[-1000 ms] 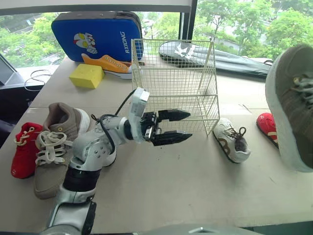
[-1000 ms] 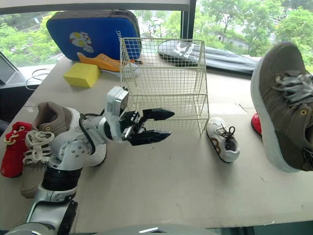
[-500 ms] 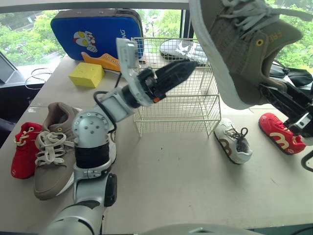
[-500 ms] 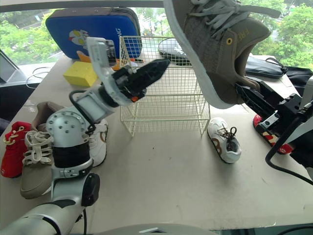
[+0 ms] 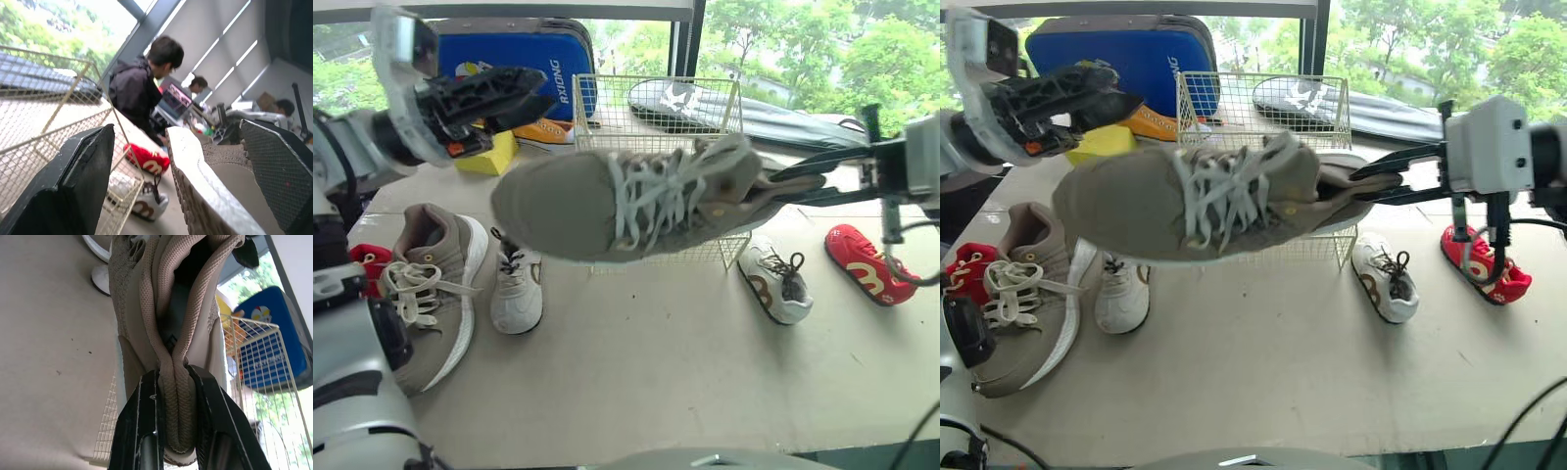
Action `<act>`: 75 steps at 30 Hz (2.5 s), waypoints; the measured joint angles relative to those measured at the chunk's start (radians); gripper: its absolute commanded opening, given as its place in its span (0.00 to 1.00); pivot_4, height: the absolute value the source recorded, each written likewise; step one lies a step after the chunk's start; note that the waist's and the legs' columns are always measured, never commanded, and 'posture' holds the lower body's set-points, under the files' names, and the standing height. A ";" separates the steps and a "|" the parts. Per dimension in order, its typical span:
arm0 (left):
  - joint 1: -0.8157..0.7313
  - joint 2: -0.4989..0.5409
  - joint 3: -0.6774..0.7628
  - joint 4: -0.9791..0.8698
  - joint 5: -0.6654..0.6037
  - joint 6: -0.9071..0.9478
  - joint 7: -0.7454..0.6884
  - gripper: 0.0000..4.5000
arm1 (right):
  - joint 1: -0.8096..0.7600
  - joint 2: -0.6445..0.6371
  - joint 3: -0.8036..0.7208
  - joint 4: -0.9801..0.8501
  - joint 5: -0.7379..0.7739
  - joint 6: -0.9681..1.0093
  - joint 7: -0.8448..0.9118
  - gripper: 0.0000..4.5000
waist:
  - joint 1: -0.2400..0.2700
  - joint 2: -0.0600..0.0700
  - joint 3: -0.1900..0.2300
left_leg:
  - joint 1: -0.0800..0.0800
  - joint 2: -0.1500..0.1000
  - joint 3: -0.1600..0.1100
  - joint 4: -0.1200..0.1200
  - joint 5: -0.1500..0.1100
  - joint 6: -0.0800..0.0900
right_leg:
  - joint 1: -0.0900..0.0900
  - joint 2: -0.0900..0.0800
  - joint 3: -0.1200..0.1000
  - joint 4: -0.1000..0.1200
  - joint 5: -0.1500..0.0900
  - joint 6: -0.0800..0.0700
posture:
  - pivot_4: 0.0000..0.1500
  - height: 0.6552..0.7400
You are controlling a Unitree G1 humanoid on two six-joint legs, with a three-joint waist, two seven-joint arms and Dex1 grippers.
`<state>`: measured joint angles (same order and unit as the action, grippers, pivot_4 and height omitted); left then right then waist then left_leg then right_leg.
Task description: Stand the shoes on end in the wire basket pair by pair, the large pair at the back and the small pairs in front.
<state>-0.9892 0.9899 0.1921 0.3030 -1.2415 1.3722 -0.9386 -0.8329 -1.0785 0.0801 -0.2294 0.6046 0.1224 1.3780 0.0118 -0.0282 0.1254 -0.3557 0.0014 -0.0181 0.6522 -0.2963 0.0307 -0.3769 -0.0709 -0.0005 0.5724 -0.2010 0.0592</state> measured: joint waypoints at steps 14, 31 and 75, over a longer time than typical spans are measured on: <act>0.013 -0.098 -0.234 -0.184 0.080 0.225 -0.081 1.00 | -0.255 0.234 0.199 0.298 -0.254 -0.300 0.209 0.01 | -0.016 0.001 0.001 | -0.002 -0.001 -0.005 -0.001 0.003 -0.005 | -0.002 0.002 -0.004 0.001 0.002 0.003 | 1.00 1.00; 0.034 -0.201 -0.295 -0.166 0.117 0.240 -0.060 0.13 | -0.345 0.323 0.212 0.345 -0.315 -0.430 0.207 0.01 | -0.019 0.001 0.001 | -0.002 -0.001 -0.009 0.000 0.004 -0.006 | -0.001 0.001 -0.006 0.003 0.003 0.003 | 1.00 1.00; 0.280 -0.480 0.187 -0.442 -0.087 -0.102 0.361 0.00 | 0.089 0.246 -0.629 -0.008 0.395 1.327 -0.514 0.99 | -0.001 -0.002 -0.005 | -0.003 0.000 -0.009 -0.002 0.004 -0.007 | -0.001 -0.010 -0.009 0.000 0.003 -0.005 | 1.00 1.00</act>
<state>-0.7095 0.5096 0.3787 -0.1388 -1.3288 1.2704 -0.5773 -0.7443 -0.8325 -0.5487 -0.2378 0.9996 1.4497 0.8637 0.0106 -0.0302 0.1204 -0.3584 0.0014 -0.0272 0.6504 -0.2922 0.0235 -0.3774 -0.0811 -0.0098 0.5720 -0.1981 0.0544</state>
